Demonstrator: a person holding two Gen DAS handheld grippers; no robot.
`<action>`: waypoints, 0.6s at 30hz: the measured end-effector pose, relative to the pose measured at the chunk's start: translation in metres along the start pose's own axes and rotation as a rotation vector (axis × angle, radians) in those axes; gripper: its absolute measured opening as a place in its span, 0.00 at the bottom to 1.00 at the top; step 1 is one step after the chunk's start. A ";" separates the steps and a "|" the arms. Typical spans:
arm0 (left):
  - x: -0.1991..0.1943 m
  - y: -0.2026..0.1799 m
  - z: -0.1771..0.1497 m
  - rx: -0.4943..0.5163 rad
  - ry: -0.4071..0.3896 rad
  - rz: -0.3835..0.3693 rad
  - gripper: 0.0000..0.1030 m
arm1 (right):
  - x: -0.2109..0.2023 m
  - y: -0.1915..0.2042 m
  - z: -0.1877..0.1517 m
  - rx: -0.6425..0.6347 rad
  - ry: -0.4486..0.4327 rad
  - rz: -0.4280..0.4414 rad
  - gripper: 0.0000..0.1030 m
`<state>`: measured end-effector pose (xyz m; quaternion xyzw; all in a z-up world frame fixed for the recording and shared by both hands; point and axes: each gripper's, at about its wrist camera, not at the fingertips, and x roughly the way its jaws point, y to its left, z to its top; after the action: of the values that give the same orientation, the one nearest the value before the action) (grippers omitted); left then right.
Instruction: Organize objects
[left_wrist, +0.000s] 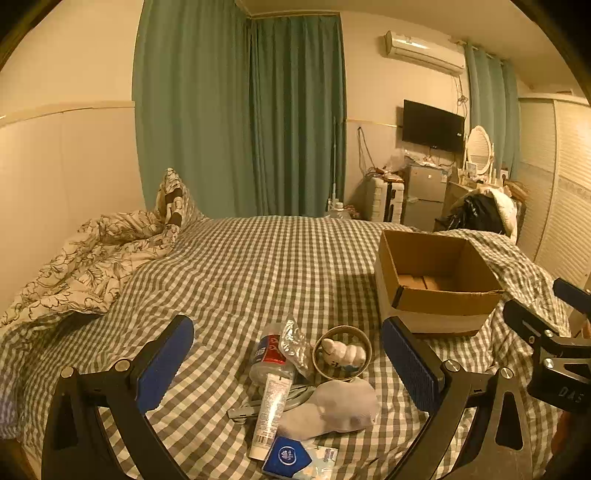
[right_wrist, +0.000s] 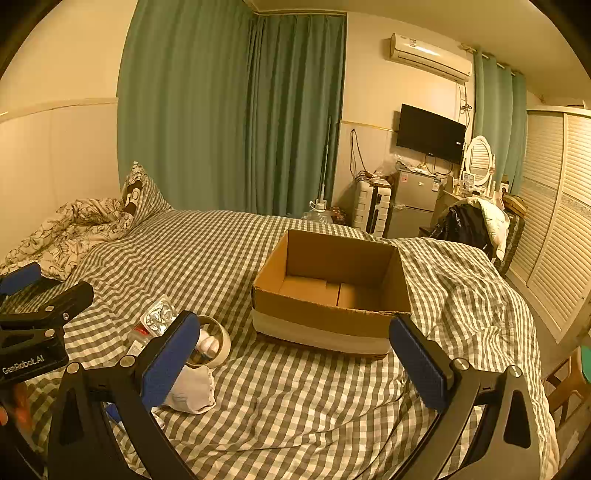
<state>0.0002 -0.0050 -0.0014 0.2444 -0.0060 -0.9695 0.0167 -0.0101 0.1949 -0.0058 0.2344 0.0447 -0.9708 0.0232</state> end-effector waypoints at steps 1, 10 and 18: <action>0.000 0.000 0.000 0.001 0.002 0.000 1.00 | 0.000 0.000 0.000 0.000 0.000 0.001 1.00; 0.002 -0.001 -0.002 0.009 0.014 -0.013 1.00 | 0.003 0.001 -0.001 0.002 0.006 0.005 1.00; 0.004 0.002 -0.002 -0.013 0.029 -0.023 1.00 | 0.002 0.003 -0.002 -0.001 0.010 0.009 1.00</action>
<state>-0.0020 -0.0072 -0.0050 0.2585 0.0034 -0.9660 0.0072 -0.0108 0.1921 -0.0092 0.2395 0.0444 -0.9695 0.0275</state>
